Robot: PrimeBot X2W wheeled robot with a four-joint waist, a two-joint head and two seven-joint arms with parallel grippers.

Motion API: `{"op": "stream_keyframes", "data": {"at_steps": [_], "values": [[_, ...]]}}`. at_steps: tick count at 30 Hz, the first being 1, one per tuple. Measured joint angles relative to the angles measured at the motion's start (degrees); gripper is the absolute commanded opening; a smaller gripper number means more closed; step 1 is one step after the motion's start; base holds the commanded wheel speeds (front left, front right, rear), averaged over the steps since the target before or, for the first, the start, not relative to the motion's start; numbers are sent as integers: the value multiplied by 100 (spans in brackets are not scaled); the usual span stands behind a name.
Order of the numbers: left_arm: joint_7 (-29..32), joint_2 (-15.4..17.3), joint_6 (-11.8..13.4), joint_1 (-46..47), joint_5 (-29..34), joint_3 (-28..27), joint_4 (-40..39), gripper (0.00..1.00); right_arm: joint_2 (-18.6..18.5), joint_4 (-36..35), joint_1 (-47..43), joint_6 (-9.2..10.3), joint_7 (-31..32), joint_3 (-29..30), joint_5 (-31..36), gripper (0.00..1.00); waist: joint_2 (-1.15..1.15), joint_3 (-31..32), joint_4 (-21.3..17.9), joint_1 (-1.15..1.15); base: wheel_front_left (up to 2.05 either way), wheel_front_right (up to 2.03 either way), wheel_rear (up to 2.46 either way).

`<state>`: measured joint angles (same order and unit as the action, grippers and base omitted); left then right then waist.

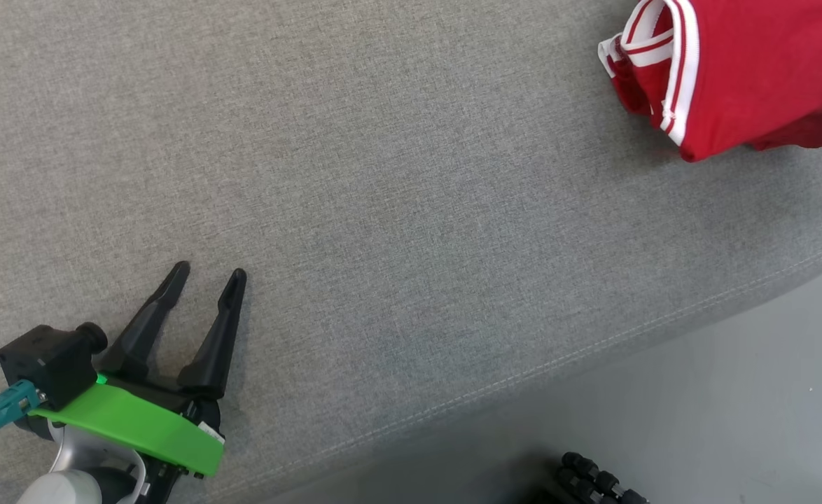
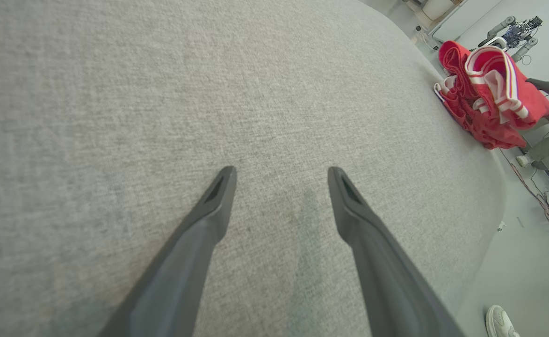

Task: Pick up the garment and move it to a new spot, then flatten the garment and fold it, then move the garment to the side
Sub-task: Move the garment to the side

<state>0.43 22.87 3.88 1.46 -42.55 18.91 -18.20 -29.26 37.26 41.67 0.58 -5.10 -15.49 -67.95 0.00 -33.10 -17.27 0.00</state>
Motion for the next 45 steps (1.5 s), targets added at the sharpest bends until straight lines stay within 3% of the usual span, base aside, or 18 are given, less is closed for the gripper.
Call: {"op": "stream_keyframes", "data": {"at_steps": [12,20,28,35,40,45], "values": [[-107,-225,-10,127,-65,63,361,100,-347,545,38,154,-270,-388,744,100,0,268,57,0,0,0,0],[-311,-488,-96,127,-285,134,770,100,-588,521,37,66,-643,-353,913,100,-1,622,106,0,0,0,0],[-677,-817,-243,122,-385,157,1143,100,-836,9,-19,-123,-858,-575,1459,100,-1,1098,214,0,0,0,0],[-1017,-1003,-243,115,-398,97,1416,100,-870,-545,-381,-147,-925,-742,1946,100,-1,1550,458,0,0,0,0],[-1194,-1061,-160,105,-248,-3,1586,100,-824,-896,-760,-42,-933,-831,2231,100,-1,1823,761,0,0,0,0],[-1245,-1032,-126,43,-145,-13,1757,100,-506,-1288,-1266,129,-933,-782,2314,100,0,2096,1083,0,0,0,0]]}}
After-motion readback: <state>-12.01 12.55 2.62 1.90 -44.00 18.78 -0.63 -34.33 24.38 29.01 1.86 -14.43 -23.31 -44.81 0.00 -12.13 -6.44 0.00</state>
